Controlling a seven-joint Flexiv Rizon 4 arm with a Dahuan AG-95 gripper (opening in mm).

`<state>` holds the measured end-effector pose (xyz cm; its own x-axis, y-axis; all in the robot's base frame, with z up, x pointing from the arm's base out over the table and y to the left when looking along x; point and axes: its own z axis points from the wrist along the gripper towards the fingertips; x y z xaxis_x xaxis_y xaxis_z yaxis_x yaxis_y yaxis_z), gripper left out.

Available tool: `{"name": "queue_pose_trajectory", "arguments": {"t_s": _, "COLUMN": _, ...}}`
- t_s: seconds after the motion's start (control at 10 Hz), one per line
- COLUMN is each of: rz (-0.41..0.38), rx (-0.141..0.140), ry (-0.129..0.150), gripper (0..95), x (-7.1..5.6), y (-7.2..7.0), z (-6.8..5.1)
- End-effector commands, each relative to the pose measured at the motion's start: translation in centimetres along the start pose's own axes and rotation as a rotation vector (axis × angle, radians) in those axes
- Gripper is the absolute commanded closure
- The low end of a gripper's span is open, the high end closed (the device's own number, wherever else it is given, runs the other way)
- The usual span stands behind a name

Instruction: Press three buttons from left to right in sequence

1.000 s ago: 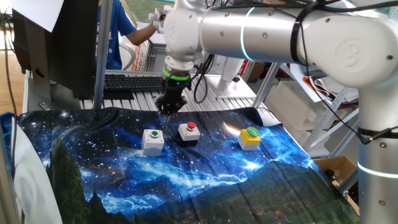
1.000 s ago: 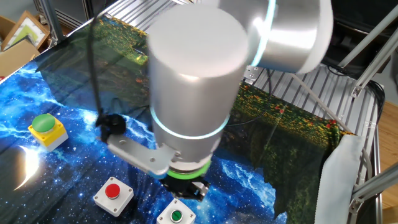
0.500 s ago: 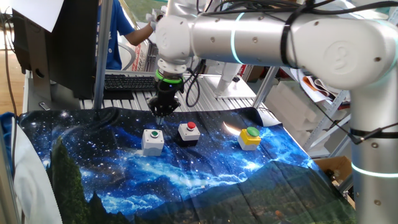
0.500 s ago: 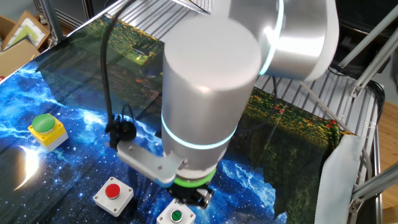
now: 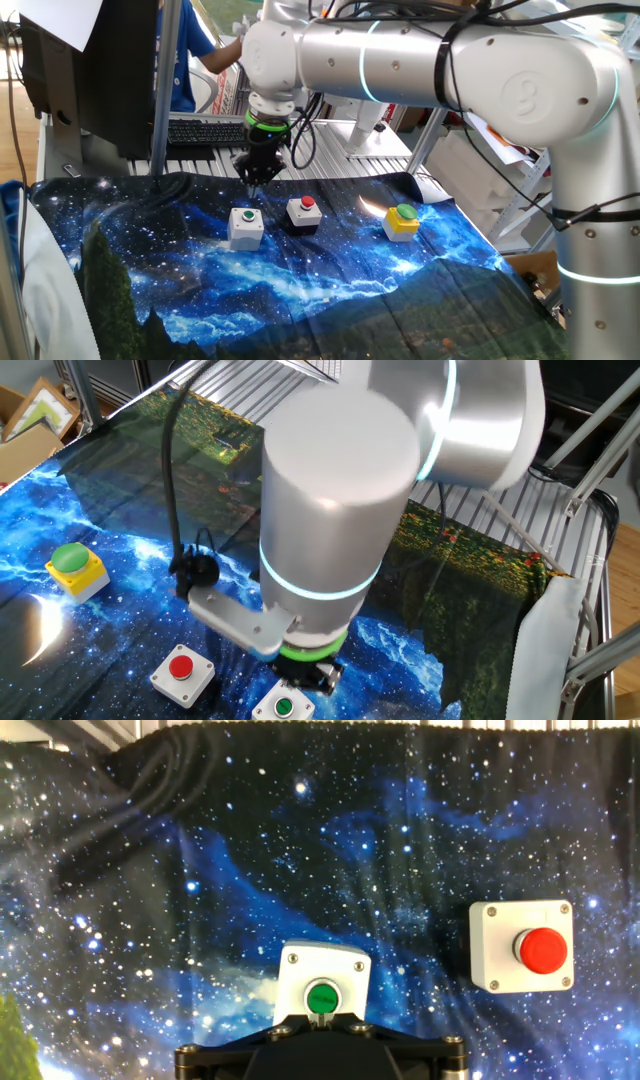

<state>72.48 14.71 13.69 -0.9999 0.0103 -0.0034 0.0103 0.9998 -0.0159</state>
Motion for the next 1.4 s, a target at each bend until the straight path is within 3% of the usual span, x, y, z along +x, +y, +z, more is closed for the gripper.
{"name": "queue_pose_trajectory", "arguments": {"t_s": 0.1, "rz": -0.002, "rx": 0.005, "ry": 0.003, "gripper": 95.0, "x": -0.1, "y": 0.0, "z": 0.2}}
{"name": "queue_pose_trajectory", "arguments": {"t_s": 1.4, "rz": 0.027, "rx": 0.002, "ry": 0.019, "gripper": 95.0, "x": -0.1, "y": -0.5, "z": 3.4}}
